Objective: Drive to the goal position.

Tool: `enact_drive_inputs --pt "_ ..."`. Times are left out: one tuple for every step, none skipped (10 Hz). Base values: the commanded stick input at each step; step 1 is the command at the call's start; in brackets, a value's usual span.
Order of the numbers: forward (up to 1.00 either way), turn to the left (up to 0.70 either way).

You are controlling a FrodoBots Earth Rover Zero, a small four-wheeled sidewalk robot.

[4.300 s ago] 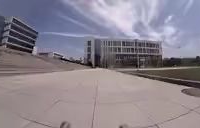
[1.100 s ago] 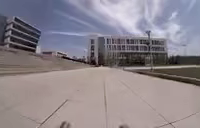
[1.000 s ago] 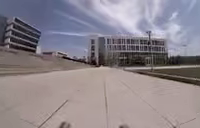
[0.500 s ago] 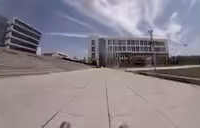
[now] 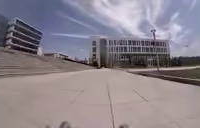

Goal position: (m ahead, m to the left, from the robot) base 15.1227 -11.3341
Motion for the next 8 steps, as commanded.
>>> enact_drive_inputs --pt "0.7 0.0" --pt "0.7 0.0" --pt "0.7 0.0" --pt "0.7 0.0" --pt "0.7 0.0" --pt "0.7 0.0" --pt "0.7 0.0" --pt "0.7 0.0"
